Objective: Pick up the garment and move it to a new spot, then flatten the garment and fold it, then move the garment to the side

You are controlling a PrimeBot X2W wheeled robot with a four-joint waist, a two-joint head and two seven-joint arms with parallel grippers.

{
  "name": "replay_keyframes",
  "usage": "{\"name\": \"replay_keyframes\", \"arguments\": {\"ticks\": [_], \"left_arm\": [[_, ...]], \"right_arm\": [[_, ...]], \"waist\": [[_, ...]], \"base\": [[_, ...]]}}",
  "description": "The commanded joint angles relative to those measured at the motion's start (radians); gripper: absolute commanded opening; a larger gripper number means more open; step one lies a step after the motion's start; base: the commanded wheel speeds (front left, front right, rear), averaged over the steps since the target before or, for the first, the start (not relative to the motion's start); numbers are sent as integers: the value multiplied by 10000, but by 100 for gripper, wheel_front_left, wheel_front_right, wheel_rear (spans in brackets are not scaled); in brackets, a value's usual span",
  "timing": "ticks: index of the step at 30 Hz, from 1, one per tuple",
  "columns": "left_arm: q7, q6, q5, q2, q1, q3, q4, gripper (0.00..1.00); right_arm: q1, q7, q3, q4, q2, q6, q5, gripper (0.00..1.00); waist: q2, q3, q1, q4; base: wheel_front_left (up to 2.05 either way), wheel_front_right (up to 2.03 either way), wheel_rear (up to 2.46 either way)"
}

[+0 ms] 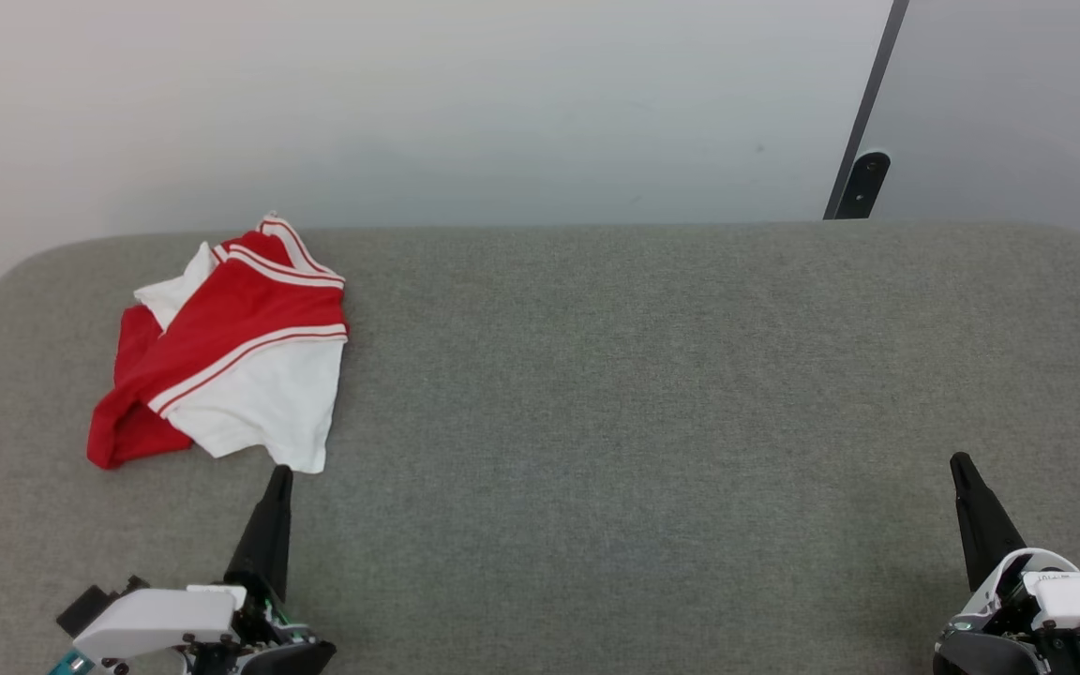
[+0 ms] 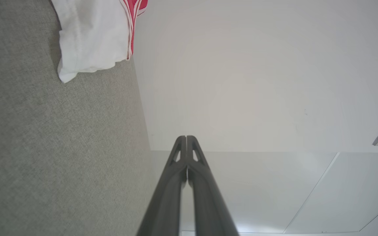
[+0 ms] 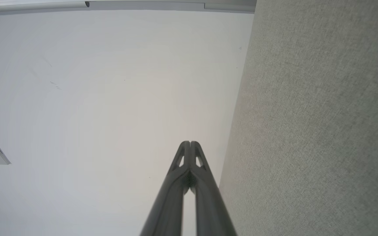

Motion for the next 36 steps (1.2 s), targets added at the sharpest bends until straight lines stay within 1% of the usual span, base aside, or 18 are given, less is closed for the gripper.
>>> {"name": "replay_keyframes", "arguments": {"ticks": [1,36], "left_arm": [[8,-49,11,-10,-109,14,7,0],[11,-49,11,-10,-109,14,7,0]], "right_arm": [[-29,-24,13,2,29,-11,44,0],[-29,-24,13,2,29,-11,44,0]], "waist": [[0,0,0,0],[0,0,0,0]], "base": [[0,0,0],[0,0,0]]}}
